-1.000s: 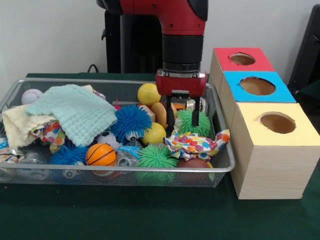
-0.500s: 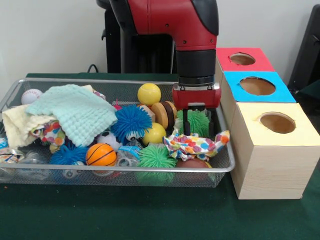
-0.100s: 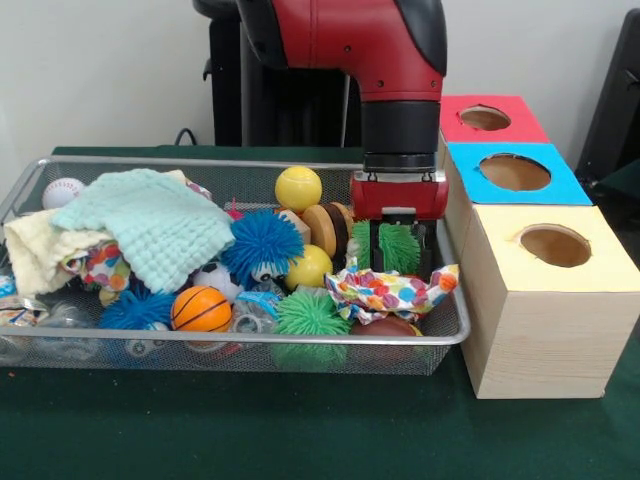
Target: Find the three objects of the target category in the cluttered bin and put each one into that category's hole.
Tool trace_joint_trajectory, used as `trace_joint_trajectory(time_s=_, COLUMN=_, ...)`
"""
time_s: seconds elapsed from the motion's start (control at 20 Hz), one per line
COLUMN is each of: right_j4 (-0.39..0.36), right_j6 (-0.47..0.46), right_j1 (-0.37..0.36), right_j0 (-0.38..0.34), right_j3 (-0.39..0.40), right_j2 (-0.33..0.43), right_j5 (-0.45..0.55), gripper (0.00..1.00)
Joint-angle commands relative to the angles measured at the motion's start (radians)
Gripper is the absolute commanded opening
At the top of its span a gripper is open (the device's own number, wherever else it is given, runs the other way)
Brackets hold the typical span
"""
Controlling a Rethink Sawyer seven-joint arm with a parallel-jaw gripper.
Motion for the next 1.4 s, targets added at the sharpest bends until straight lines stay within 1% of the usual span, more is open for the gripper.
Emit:
trace_joint_trajectory(time_s=0.05, right_j4=0.099, right_j6=0.11, right_j1=0.106, right_j0=0.049, right_j3=-0.074, right_j2=-0.171, right_j5=-0.015, gripper=1.0)
trace_joint_trajectory(time_s=0.15, right_j4=0.087, right_j6=0.094, right_j1=0.118, right_j0=0.041, right_j3=-0.092, right_j2=-0.188, right_j5=-0.018, gripper=1.0)
trace_joint_trajectory(time_s=0.2, right_j4=0.09, right_j6=0.088, right_j1=0.125, right_j0=0.046, right_j3=-0.1, right_j2=-0.209, right_j5=-0.022, gripper=1.0)
trace_joint_trajectory(time_s=0.35, right_j4=0.077, right_j6=0.067, right_j1=0.163, right_j0=0.046, right_j3=-0.136, right_j2=-0.257, right_j5=-0.064, gripper=1.0)
trace_joint_trajectory(time_s=0.5, right_j4=0.051, right_j6=0.055, right_j1=0.193, right_j0=0.031, right_j3=-0.171, right_j2=-0.278, right_j5=-0.088, gripper=1.0)
trace_joint_trajectory(time_s=0.6, right_j4=0.01, right_j6=0.054, right_j1=0.203, right_j0=0.001, right_j3=-0.191, right_j2=-0.251, right_j5=-0.1, gripper=1.0)
trace_joint_trajectory(time_s=0.7, right_j4=-0.007, right_j6=0.066, right_j1=0.207, right_j0=-0.02, right_j3=-0.199, right_j2=-0.23, right_j5=-0.103, gripper=1.0)
trace_joint_trajectory(time_s=0.95, right_j4=-0.003, right_j6=0.089, right_j1=0.219, right_j0=-0.03, right_j3=-0.198, right_j2=-0.219, right_j5=-0.113, gripper=1.0)
trace_joint_trajectory(time_s=1.2, right_j4=-0.028, right_j6=0.084, right_j1=0.263, right_j0=-0.069, right_j3=-0.228, right_j2=-0.198, right_j5=-0.12, gripper=1.0)
trace_joint_trajectory(time_s=1.3, right_j4=-0.034, right_j6=0.076, right_j1=0.28, right_j0=-0.08, right_j3=-0.243, right_j2=-0.202, right_j5=-0.112, gripper=1.0)
trace_joint_trajectory(time_s=1.4, right_j4=-0.015, right_j6=0.07, right_j1=0.297, right_j0=-0.076, right_j3=-0.251, right_j2=-0.229, right_j5=-0.098, gripper=1.0)
